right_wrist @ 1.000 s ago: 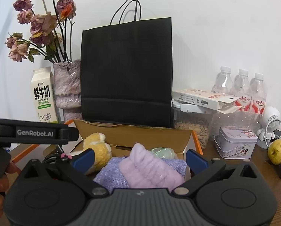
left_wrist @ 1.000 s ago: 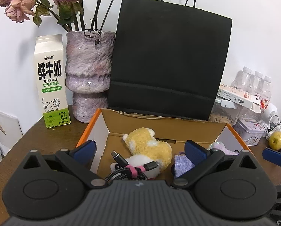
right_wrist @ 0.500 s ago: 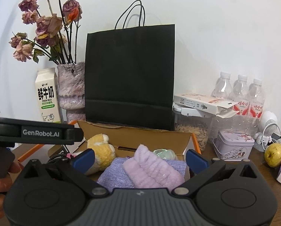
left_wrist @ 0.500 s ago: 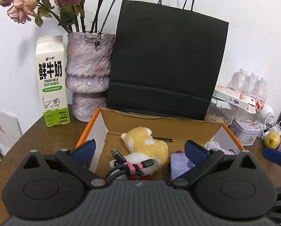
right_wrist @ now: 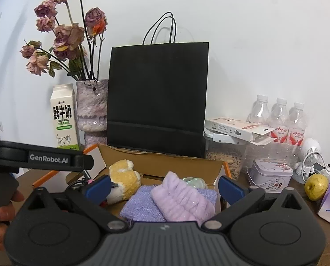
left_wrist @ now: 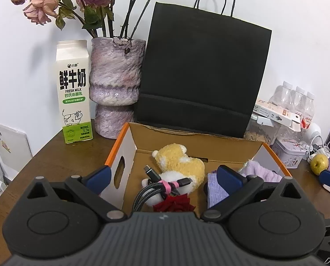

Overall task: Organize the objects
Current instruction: 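Withdraw both open grippers from the box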

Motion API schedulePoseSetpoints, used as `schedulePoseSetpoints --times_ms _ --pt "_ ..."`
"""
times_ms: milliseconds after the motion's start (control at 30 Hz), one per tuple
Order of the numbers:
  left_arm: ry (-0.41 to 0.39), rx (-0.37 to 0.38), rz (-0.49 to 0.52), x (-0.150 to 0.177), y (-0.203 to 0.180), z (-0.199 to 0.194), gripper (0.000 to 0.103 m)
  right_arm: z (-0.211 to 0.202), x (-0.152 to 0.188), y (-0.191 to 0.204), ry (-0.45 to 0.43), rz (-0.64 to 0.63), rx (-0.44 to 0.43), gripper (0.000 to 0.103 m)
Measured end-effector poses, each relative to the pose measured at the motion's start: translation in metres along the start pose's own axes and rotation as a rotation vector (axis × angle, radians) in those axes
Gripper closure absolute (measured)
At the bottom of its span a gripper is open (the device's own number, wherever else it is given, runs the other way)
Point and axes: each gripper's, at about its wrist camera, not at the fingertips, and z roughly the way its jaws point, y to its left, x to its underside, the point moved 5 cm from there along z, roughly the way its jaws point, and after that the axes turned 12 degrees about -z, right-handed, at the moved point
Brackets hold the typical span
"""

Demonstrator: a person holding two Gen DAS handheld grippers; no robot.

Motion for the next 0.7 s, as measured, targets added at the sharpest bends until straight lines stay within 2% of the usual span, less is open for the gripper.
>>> schedulePoseSetpoints --times_ms 700 --pt "0.013 -0.007 -0.006 0.021 0.016 -0.041 0.000 -0.044 0.018 0.002 -0.019 0.044 0.016 0.000"
